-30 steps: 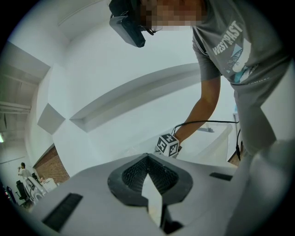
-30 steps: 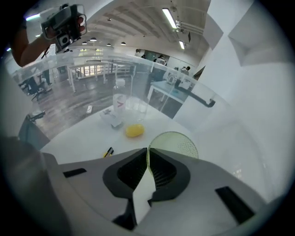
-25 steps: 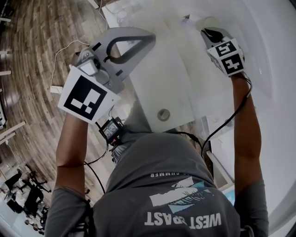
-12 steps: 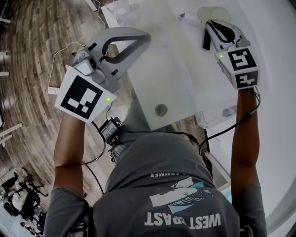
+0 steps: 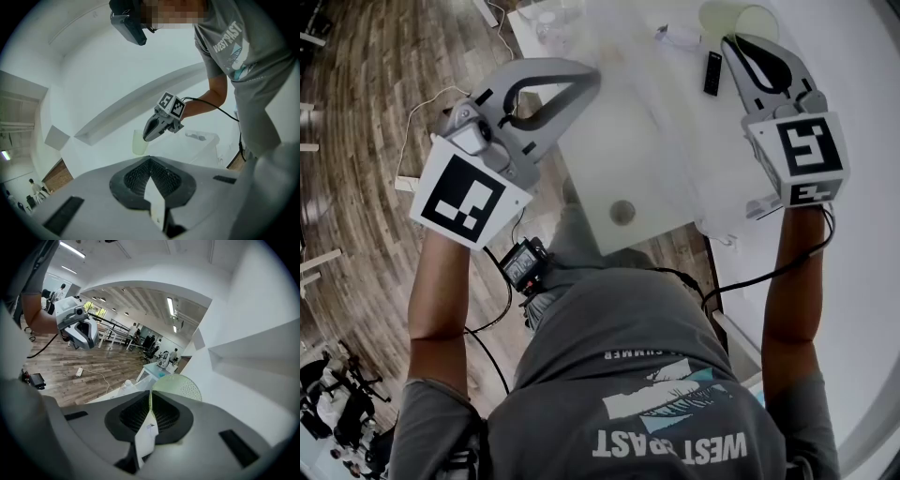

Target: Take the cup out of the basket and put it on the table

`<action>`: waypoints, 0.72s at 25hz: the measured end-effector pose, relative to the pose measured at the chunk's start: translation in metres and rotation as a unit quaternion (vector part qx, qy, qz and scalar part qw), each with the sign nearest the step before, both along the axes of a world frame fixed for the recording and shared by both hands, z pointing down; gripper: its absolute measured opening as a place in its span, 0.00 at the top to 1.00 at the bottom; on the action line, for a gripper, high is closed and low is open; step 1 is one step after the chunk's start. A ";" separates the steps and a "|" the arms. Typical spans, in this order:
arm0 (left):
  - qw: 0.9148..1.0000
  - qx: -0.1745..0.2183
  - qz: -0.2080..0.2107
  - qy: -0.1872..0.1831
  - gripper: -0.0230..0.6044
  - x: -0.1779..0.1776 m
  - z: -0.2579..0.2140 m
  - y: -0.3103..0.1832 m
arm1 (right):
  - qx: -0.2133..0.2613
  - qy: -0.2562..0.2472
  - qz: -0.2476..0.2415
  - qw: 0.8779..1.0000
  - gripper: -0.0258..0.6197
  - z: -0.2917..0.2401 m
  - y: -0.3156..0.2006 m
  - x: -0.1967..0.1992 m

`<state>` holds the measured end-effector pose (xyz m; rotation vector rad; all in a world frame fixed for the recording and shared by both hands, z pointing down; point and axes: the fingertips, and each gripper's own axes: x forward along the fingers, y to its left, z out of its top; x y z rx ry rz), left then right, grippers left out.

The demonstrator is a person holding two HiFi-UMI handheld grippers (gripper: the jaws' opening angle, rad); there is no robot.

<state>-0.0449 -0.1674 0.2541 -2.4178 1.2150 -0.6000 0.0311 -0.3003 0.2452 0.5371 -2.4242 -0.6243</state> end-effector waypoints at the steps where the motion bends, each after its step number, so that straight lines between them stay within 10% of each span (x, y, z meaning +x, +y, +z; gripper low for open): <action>1: 1.000 0.001 -0.001 -0.002 0.95 0.002 -0.001 0.004 | 0.005 -0.005 -0.004 1.000 0.91 -0.007 0.007 0.000; 18: 1.000 0.014 0.001 -0.006 0.95 -0.004 -0.020 0.058 | 0.055 -0.037 -0.040 0.997 0.91 -0.051 0.113 -0.020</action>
